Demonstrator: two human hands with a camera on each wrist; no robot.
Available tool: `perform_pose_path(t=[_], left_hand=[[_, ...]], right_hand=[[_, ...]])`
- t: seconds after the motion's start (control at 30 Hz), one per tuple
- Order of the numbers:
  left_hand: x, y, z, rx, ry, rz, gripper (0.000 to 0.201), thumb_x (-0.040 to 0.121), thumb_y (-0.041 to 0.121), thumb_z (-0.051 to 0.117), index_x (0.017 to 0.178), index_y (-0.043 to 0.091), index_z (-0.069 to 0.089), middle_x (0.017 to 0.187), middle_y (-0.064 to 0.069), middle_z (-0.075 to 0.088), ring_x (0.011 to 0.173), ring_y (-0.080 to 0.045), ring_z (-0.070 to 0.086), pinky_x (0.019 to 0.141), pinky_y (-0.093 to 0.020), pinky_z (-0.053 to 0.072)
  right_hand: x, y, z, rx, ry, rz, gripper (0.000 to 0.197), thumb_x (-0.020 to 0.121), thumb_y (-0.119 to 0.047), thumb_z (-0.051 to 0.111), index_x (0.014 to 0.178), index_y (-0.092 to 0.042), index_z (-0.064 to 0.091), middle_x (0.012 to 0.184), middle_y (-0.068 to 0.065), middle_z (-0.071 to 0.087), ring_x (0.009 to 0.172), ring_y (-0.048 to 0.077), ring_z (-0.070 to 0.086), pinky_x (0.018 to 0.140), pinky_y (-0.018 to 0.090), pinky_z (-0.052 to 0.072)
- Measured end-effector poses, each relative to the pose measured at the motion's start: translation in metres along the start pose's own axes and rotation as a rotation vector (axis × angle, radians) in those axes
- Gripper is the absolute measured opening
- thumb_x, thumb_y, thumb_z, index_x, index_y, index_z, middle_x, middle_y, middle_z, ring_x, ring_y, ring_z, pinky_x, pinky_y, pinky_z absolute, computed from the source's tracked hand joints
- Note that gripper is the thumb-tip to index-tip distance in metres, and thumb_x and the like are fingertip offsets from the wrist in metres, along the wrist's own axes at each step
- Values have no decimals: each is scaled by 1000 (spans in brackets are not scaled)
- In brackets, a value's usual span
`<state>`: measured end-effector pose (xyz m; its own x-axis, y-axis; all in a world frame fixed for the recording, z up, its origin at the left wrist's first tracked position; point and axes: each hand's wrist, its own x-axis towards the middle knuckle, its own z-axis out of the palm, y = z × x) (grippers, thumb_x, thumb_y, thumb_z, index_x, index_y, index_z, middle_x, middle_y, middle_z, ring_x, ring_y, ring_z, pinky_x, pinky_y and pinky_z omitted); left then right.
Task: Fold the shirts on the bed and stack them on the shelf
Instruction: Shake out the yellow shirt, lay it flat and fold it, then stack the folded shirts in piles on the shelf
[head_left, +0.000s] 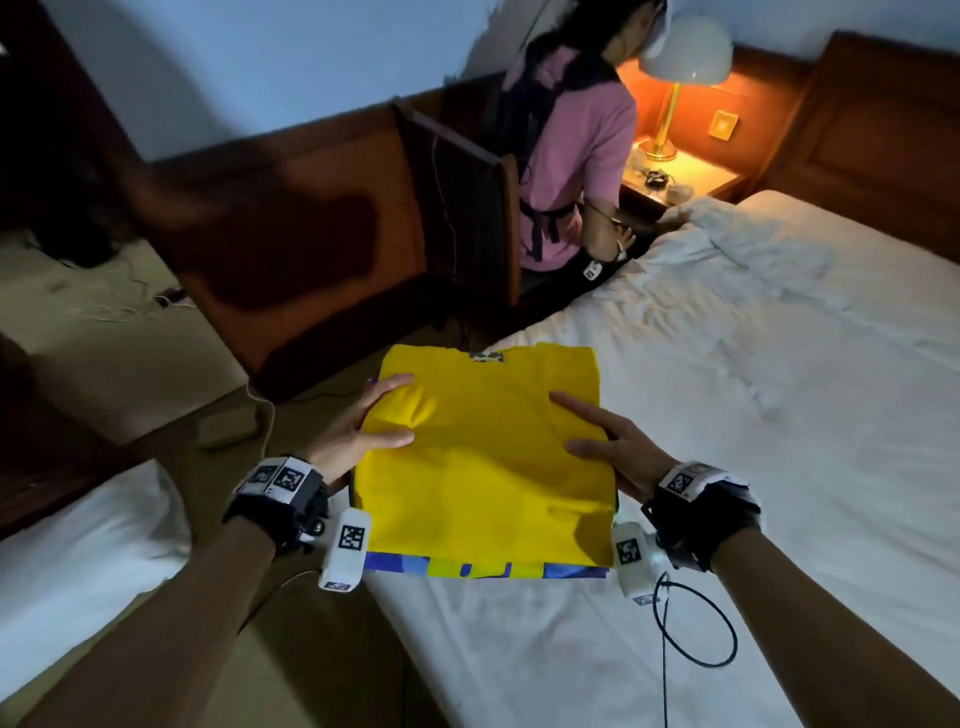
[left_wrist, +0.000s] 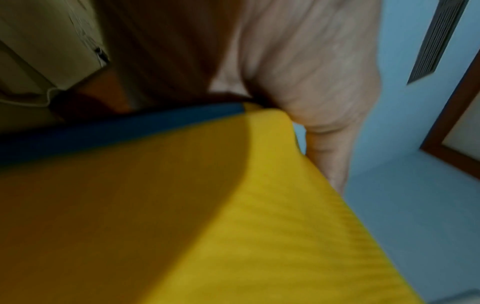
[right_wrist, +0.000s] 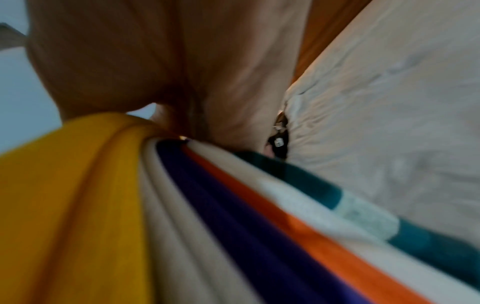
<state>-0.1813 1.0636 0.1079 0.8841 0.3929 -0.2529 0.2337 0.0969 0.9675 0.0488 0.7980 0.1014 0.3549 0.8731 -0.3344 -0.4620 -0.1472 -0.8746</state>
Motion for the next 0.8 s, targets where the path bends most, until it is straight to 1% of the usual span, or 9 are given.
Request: perform_pose_path(t=[0.03,0.17,0.27,0.33,0.43,0.6,0.63,0.73,0.8], left_hand=[[-14,19,-17,-19,40,22,85,60,33,89,135,35,49,145,7,45,131,-16,48,100,-30,47],[-76,86,-89,-124,169,54,98,47,34,95,132,44,47,135,8,52,114,-23,61,86,-41,54],[-130,114,-152,-159,328,47,95,46,40,95,128,55,50,145,1,43,118,-35,56,92,-57,50],[-169,127,-195,-198,419,83,100,42,43,96,129,57,48,146,-2,41,120,-39,54,95,-61,47],[-228,141,-249,-205,557,114,115,34,43,98,136,50,44,136,-2,50,117,-39,56,94,-62,47],[-327,148,-329,-212,789,178,108,35,41,98,131,50,50,130,2,54,112,-38,60,90,-61,50],[-345,151,-339,-206,829,179,107,33,42,98,129,50,51,127,5,53,110,-36,61,87,-58,52],[-395,154,-371,-210,983,194,113,23,44,98,126,47,51,125,5,52,109,-33,60,80,-49,55],[-429,149,-393,-218,1084,199,120,19,43,98,128,42,49,124,2,53,105,-30,62,76,-43,56]], right_hand=[[6,-21,23,-15,-42,-14,72,65,-11,73,132,-28,53,134,-2,55,111,27,64,80,40,57],[44,-91,122,-106,-197,-67,78,65,-8,73,136,-28,48,143,0,48,117,25,60,83,38,57],[81,-126,208,-165,-333,-73,76,63,-8,76,132,-33,53,147,2,44,117,25,60,83,38,57],[109,-138,265,-205,-422,-78,80,58,-12,85,129,-35,57,146,2,45,115,26,62,82,38,57],[148,-145,351,-271,-577,-88,88,49,-23,96,129,-38,60,146,3,45,118,30,59,87,45,55],[198,-135,495,-308,-777,-70,88,53,-24,94,132,-39,58,144,5,47,120,34,57,93,54,51],[203,-132,519,-331,-821,-80,83,60,-22,91,133,-39,56,144,4,46,120,33,58,93,53,52],[227,-119,598,-386,-905,-91,68,80,-8,72,137,-38,50,143,0,44,115,24,59,82,38,57],[244,-107,655,-385,-997,-52,72,70,-15,82,131,-42,56,143,-2,44,116,26,58,81,38,57]])
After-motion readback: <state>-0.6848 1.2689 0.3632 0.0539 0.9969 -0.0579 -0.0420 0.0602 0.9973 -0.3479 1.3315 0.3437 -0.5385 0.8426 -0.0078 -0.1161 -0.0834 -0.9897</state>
